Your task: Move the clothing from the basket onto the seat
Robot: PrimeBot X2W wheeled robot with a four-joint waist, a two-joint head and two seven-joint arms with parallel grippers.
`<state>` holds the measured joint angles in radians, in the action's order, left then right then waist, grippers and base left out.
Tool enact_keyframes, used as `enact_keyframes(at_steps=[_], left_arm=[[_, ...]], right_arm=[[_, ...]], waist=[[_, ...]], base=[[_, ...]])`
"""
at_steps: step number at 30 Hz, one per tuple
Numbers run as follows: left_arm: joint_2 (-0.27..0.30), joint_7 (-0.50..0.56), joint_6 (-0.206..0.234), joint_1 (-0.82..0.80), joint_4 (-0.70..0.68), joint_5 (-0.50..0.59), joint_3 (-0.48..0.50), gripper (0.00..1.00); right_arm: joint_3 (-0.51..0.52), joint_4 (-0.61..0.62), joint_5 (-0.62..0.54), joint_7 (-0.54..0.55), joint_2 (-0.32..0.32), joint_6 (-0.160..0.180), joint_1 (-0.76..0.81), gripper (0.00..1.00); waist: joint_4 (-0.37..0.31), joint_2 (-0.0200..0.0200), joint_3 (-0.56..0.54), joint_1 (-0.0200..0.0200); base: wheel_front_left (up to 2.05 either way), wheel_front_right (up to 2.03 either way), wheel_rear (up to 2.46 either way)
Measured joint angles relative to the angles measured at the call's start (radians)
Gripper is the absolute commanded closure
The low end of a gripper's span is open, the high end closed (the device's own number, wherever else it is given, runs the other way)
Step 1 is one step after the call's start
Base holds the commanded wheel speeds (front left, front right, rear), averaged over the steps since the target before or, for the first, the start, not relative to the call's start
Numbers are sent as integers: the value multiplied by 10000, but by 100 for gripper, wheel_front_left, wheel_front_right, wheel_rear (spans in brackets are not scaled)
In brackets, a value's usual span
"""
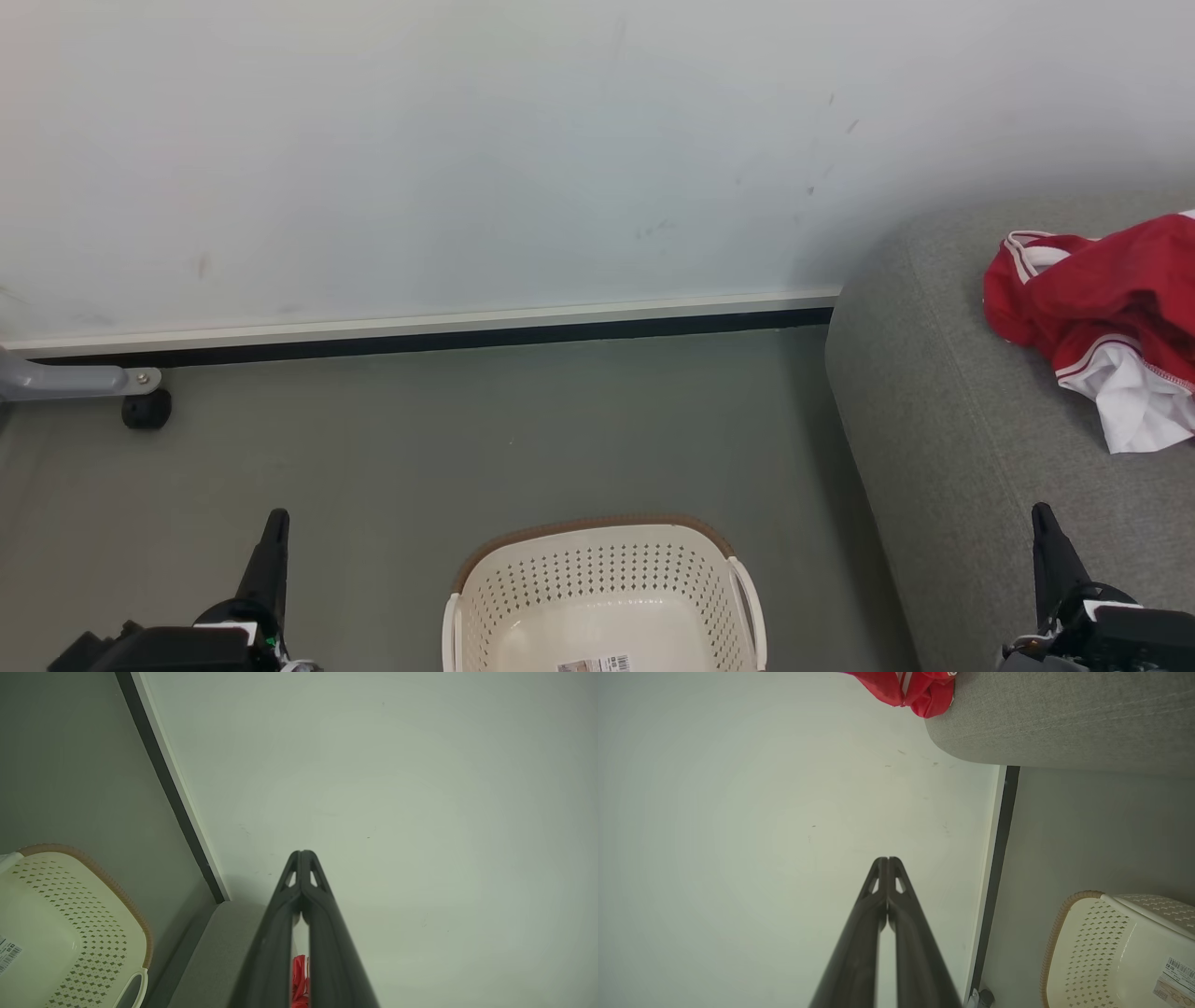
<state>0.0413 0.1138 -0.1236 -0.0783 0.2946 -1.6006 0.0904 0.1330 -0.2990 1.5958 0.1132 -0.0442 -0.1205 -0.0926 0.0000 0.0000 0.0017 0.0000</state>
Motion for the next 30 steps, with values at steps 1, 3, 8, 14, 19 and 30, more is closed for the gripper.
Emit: enact_keyframes(at_steps=[1, 3, 8, 14, 19, 30], left_arm=[[0, 0, 0, 0, 0, 0, 0, 100], [0, 0, 0, 0, 2, 0, 0, 100], [0, 0, 0, 0, 2, 0, 0, 100], [0, 0, 0, 0, 4, 0, 0, 100], [0, 0, 0, 0, 6, 0, 0, 100], [0, 0, 0, 0, 8, -2, 0, 100]], right_arm=[[0, 0, 0, 0, 0, 0, 0, 100], [0, 0, 0, 0, 0, 0, 0, 100], [0, 2, 0, 0, 0, 0, 0, 100], [0, 2, 0, 0, 0, 0, 0, 100], [0, 2, 0, 0, 0, 0, 0, 100], [0, 4, 0, 0, 0, 0, 0, 100]], waist=[[0, 0, 0, 0], [0, 0, 0, 0], [0, 0, 0, 0], [0, 0, 0, 0], [0, 0, 0, 0], [0, 0, 1, 0]], base=[[0, 0, 0], [0, 0, 0], [0, 0, 0], [0, 0, 0], [0, 0, 0], [0, 0, 0]])
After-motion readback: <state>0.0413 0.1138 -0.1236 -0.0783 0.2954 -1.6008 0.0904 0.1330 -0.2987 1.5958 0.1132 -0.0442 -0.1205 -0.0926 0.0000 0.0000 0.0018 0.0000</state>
